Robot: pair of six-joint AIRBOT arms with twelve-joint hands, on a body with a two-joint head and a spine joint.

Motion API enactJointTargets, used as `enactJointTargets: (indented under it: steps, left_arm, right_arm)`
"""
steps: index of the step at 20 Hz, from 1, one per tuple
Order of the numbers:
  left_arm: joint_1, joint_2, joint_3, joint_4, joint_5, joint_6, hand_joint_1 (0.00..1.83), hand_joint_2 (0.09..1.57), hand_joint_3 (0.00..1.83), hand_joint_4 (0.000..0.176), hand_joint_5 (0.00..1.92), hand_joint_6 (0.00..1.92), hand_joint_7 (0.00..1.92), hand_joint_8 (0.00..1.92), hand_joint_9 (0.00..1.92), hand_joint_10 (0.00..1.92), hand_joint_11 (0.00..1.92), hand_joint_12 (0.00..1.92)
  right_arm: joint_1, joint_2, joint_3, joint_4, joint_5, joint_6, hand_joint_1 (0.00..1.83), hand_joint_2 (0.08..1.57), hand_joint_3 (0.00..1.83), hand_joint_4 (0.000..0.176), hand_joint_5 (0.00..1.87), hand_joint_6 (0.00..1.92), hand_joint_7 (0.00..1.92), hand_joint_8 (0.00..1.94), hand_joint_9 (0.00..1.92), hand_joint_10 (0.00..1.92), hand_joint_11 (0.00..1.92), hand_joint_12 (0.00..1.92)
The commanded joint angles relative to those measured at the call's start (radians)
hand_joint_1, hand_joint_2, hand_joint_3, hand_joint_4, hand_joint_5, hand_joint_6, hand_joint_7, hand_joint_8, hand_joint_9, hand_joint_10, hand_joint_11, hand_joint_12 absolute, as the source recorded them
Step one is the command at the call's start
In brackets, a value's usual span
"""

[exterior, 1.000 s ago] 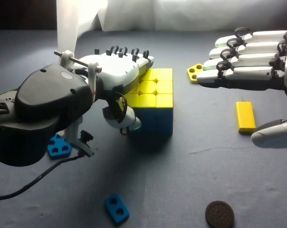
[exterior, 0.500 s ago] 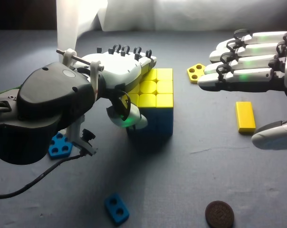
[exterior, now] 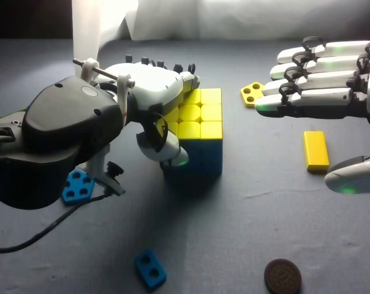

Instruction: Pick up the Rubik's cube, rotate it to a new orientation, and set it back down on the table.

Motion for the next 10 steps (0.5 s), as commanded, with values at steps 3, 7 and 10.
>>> enactJointTargets:
  steps: [3,7,10]
  left_arm:
    - [-0.003,0.002,-0.001,0.028,-0.022,0.004,1.07,1.35,0.01,0.0,0.52,1.6,0.59,1.67,0.34,1.76,0.27,1.91]
    - [-0.008,0.007,-0.01,0.015,-0.022,0.004,1.06,1.38,0.01,0.0,0.52,1.61,0.55,1.81,0.33,1.91,0.3,1.92]
    - [-0.037,0.019,-0.025,-0.06,-0.022,0.089,1.02,1.41,0.01,0.007,0.43,1.76,0.55,1.77,0.37,1.82,0.32,1.92]
  right_arm:
    - [0.006,0.008,-0.003,0.049,0.083,0.001,0.0,1.28,0.01,0.0,0.11,0.01,0.13,0.01,0.07,0.01,0.0,0.0]
    - [0.0,0.013,-0.004,0.141,0.078,-0.073,0.0,1.27,0.01,0.0,0.13,0.02,0.14,0.01,0.08,0.01,0.0,0.0]
    - [-0.003,0.016,-0.004,0.208,0.078,-0.128,0.0,1.26,0.0,0.0,0.1,0.01,0.13,0.01,0.07,0.0,0.0,0.0]
